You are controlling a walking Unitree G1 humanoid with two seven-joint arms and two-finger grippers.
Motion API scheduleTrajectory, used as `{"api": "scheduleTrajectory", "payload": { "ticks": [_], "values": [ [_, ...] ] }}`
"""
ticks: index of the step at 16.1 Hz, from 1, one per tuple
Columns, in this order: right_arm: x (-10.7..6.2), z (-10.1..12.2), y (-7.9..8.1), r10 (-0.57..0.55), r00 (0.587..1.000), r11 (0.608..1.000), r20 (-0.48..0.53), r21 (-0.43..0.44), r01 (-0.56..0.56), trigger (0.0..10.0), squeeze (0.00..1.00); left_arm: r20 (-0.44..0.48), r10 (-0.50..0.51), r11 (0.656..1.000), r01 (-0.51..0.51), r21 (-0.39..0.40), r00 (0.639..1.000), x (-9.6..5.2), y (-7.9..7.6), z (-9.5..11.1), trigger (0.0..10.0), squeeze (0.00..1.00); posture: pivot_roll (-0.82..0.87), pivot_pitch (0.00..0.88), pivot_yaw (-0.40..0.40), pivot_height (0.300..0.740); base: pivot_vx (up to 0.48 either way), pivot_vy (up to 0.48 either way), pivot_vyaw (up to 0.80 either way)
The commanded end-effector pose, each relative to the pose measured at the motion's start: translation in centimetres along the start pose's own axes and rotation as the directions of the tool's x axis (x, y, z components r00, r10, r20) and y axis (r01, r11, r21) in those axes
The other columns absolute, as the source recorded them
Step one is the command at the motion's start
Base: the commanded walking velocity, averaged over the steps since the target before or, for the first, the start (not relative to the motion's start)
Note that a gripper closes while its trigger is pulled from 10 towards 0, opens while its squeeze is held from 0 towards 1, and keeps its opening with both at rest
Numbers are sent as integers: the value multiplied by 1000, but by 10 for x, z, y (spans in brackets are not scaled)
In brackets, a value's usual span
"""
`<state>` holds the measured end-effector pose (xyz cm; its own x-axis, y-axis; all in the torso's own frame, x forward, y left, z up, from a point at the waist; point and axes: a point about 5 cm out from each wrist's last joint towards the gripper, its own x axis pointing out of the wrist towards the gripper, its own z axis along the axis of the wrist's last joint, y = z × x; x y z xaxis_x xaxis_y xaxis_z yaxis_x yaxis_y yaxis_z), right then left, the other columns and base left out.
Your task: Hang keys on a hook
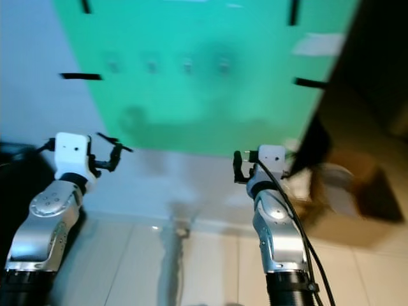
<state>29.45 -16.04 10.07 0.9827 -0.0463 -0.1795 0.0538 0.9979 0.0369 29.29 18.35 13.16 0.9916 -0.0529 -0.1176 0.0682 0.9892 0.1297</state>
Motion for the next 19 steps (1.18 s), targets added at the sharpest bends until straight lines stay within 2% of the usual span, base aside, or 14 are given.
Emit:
{"api": "scheduleTrajectory", "payload": {
  "ticks": [1, 4, 19],
  "values": [
    [2, 2, -2, -8, 1000, 1000, 0, 0, 8, 10000, 1000, 13, 3, 1000, -4, 11, 1000, -1, 0, 4, 10000, 239, 14, 0, 35, 740, 322, 0, 800],
    [3, 1, -1, 0, 1000, 1000, -3, -8, 0, 10000, 1000, 12, 11, 1000, -11, 7, 1000, -3, 0, 3, 10000, 243, 19, 0, 27, 740, 322, 0, 800],
    [2, -2, 2, 19, 1000, 1000, -9, -16, -19, 10000, 1000, 15, 1, 1000, -2, 11, 1000, -6, -1, 1, 10000, 243, 23, 0, 22, 740, 326, 0, 0]
  ]
}}
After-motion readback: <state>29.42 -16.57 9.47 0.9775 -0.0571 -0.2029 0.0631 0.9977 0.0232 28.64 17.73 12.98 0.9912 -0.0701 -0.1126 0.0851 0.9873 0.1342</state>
